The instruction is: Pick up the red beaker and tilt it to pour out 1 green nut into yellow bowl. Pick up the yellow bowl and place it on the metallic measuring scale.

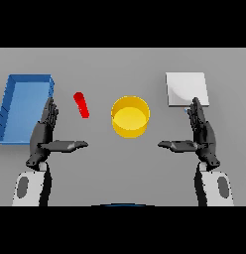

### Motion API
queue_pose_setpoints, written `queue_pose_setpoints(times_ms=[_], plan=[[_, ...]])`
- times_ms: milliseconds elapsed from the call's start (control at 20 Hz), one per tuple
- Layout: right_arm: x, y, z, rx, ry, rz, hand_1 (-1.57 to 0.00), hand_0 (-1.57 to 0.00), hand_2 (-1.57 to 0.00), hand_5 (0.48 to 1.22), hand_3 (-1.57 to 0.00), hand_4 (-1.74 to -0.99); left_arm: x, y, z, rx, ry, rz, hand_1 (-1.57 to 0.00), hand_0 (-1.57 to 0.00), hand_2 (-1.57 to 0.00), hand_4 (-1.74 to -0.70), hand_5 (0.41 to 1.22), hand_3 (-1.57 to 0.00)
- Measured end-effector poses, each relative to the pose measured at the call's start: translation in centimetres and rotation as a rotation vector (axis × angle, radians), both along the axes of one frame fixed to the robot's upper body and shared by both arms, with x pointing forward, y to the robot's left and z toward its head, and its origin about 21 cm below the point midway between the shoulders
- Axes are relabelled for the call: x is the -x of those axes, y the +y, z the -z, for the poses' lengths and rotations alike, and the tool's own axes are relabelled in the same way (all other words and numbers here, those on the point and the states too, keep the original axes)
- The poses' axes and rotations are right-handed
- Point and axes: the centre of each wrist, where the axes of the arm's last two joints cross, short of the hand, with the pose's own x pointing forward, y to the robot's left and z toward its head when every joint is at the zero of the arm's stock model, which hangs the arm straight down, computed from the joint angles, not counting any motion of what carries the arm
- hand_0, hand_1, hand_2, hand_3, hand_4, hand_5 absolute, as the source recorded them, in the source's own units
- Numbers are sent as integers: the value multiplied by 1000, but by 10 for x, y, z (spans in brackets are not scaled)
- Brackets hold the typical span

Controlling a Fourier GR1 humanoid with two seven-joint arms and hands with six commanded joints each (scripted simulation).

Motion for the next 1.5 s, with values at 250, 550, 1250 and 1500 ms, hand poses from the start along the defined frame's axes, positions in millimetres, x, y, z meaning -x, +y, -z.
queue_pose_setpoints(times_ms=[250, 550, 1250, 1500], plan=[[-4, 5, -1, -1, 4, -2, 1, 1, 1, 681, 1, -1245, -1, -7, 0, 2, 0, 4, 1, 1, 1, -1204, 652, 1], [22, 6, -9, 320, -145, -40, 1, 1, 1, 678, 1, -1235, 21, -9, -18, -167, -33, 74, 1, 1, 1, -1224, 660, 1], [24, 7, -14, 242, -144, -63, 1, 1, 1, 685, 1, -1329, -37, -28, 0, -214, 64, 118, 1, 1, 1, -1369, 733, 1], [21, 3, -11, 244, -129, -58, 1, 1, 1, 688, 1, -1338, -62, -31, 14, -207, 94, 118, 1, 1, 1, -1333, 714, 1]])
